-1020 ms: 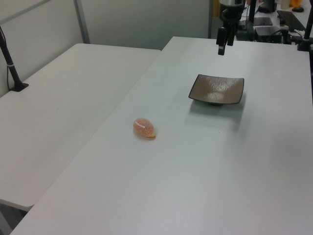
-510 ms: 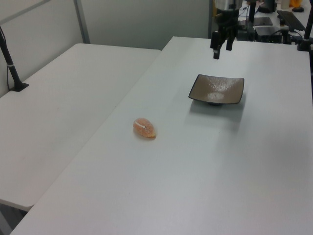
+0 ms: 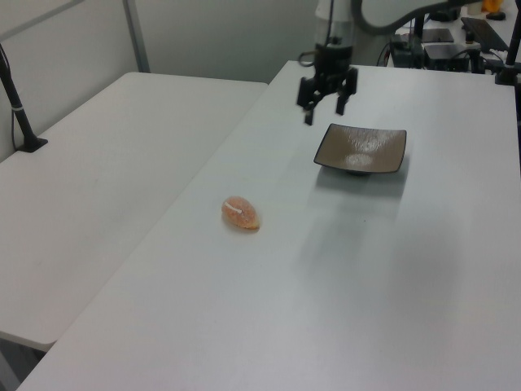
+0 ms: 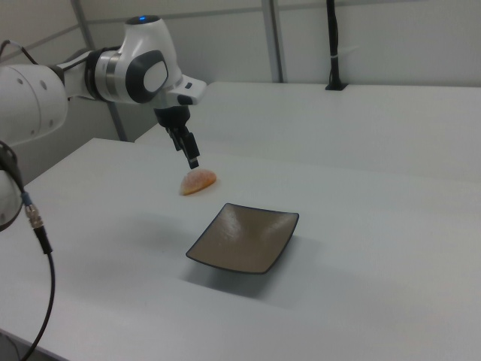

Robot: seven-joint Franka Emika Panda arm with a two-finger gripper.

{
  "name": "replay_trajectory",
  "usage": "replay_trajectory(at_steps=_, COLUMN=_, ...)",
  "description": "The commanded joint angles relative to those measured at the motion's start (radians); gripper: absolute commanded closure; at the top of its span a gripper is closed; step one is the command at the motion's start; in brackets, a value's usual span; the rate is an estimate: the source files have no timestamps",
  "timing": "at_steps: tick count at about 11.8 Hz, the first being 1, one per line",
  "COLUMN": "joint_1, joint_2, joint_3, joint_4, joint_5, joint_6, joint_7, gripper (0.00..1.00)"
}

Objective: Bread is placed on a ceramic plate
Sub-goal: 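Move the open gripper over the orange bread roll and lower it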

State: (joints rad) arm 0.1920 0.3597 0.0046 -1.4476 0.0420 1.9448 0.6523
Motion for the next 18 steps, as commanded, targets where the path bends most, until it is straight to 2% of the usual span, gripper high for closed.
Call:
replay_trajectory(at_steps=1, joint_1=0.082, joint_2=0.109, joint_3=-0.021, joint_4=0.085, joint_5=-0.004, joint_6=0.132, joint_7=0.162, gripper=0.0)
replay_trajectory(at_steps=4, joint_1=0.138, joint_2=0.202, joint_3=-0.029, joint_4=0.145, joint_5=-0.059, joint_6=0.227, joint_7=0.243, gripper=0.0)
replay_trajectory(at_steps=6, joint_1=0.174, joint_2=0.266, joint_3=-0.06, joint_4=0.186, joint_5=-0.076, joint_6=0.264, joint_7=0.271, gripper=0.0)
replay_trajectory(at_steps=8, joint_1=0.213, joint_2=0.343, joint_3=-0.112, joint_4=0.243, joint_5=-0.082, joint_6=0.266, joint_7=0.294, gripper=0.0)
replay_trajectory(at_steps=9, joint_1=0.216, joint_2=0.369, joint_3=-0.117, joint_4=0.248, joint_5=-0.082, joint_6=0.266, joint_7=0.297, gripper=0.0)
replay_trajectory(at_steps=13, joint_1=0.234, joint_2=0.435, joint_3=-0.146, joint_4=0.297, joint_5=-0.082, joint_6=0.286, joint_7=0.296, gripper=0.0)
replay_trajectory(at_steps=16, joint_1=0.245, joint_2=0.456, joint_3=-0.146, joint_4=0.297, joint_5=-0.083, joint_6=0.336, joint_7=0.294, gripper=0.0)
replay_trajectory(at_steps=18, joint_1=0.257, joint_2=0.481, joint_3=-0.146, joint_4=0.297, joint_5=-0.115, joint_6=0.399, joint_7=0.294, gripper=0.0)
